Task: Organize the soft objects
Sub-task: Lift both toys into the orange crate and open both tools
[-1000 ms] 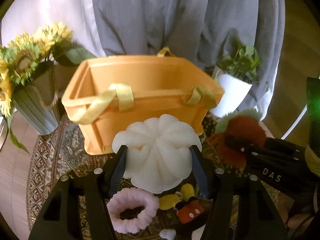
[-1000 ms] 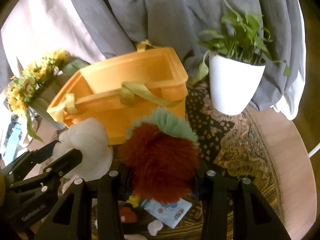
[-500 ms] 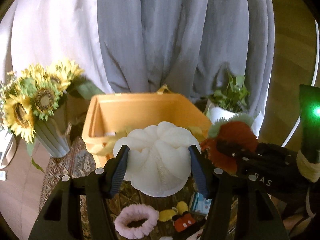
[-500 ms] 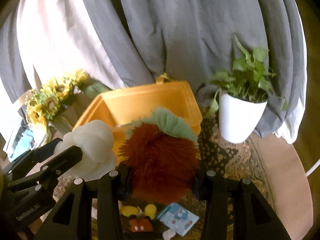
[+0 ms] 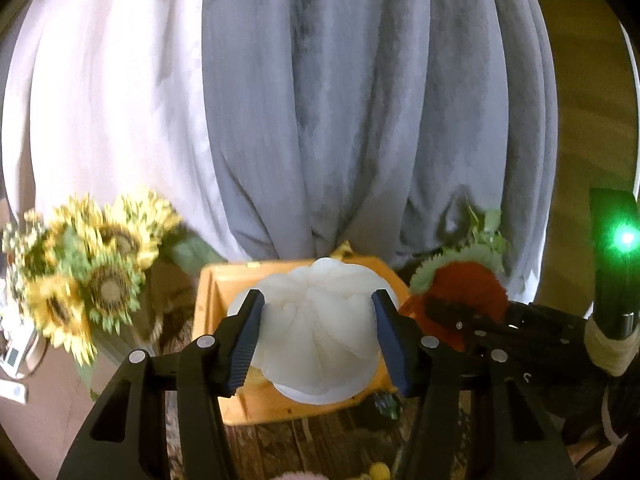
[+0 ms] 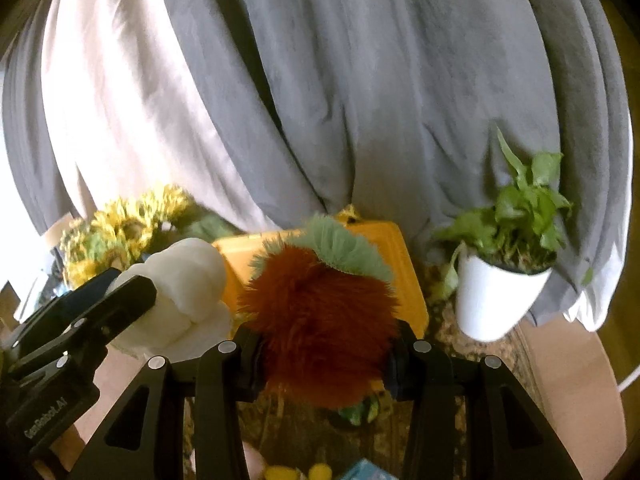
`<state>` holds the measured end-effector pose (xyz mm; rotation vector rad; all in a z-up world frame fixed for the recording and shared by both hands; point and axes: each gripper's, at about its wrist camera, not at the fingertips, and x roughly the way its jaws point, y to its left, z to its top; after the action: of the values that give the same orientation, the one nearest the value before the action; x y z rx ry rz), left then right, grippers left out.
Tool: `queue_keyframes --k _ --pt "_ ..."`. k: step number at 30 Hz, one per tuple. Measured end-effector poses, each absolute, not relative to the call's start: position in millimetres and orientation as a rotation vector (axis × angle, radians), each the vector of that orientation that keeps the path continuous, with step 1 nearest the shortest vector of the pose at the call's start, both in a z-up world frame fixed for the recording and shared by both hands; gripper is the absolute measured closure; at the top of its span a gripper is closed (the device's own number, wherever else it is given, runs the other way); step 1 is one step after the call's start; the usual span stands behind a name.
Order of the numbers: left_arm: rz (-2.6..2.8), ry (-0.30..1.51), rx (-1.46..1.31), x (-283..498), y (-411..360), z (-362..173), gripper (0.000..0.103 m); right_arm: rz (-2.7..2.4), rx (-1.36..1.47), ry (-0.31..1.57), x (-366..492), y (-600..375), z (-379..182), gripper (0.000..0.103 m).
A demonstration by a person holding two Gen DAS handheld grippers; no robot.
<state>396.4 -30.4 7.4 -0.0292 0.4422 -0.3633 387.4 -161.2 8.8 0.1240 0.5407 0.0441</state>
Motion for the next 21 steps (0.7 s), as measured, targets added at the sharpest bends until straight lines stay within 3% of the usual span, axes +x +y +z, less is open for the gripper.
queue_keyframes --k 10,21 --pt "-0.352 0.455 0.004 447.9 -35.0 15.6 0.049 0.066 0.083 0.559 441.4 -157.8 20.4 0.058" --pt "-0.372 0.637 0.025 516.7 -49.1 -26.9 0.049 0.09 0.103 0.754 520.2 -173.1 -19.8 0.058"
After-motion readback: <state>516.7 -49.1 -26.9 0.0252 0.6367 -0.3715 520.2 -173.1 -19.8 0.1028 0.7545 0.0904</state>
